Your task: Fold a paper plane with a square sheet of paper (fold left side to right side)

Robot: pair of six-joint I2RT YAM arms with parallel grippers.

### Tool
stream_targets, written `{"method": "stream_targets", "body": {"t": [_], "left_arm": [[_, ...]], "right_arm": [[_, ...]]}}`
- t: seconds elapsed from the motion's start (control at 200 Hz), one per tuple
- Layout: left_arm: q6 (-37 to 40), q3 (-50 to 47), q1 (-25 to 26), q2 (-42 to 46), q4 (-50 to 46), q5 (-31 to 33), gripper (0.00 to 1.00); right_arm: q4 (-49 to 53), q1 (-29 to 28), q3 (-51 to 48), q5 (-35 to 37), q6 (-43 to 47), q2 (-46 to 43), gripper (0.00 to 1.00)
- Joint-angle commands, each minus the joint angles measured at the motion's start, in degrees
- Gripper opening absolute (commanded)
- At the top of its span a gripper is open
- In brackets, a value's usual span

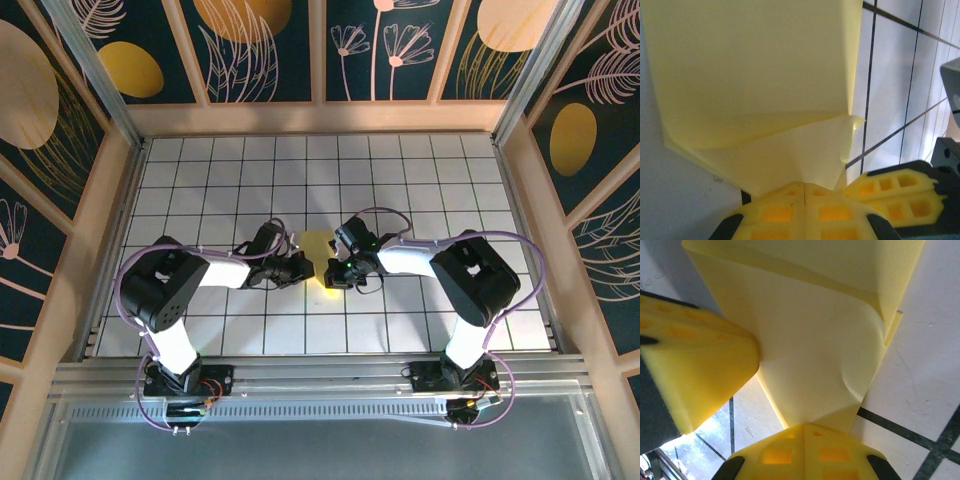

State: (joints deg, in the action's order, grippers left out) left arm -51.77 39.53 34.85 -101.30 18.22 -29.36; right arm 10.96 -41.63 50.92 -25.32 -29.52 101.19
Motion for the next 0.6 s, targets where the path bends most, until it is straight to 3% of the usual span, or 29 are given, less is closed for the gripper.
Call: {"method": "stream_targets", "body": {"t": [0.0, 0.59], "left_arm": [[1.2, 2.0, 0.2, -1.3, -0.6, 2.5, 0.0], [3.7, 2.3, -0.3, -3.3, -4.3, 9.7, 0.0]], "right_arm": [[6.0, -0.4, -2.0, 9.1, -0.6, 4.5, 0.0], [9.3, -0.3, -1.1, 11.0, 0.6, 5.2, 0.0]]}}
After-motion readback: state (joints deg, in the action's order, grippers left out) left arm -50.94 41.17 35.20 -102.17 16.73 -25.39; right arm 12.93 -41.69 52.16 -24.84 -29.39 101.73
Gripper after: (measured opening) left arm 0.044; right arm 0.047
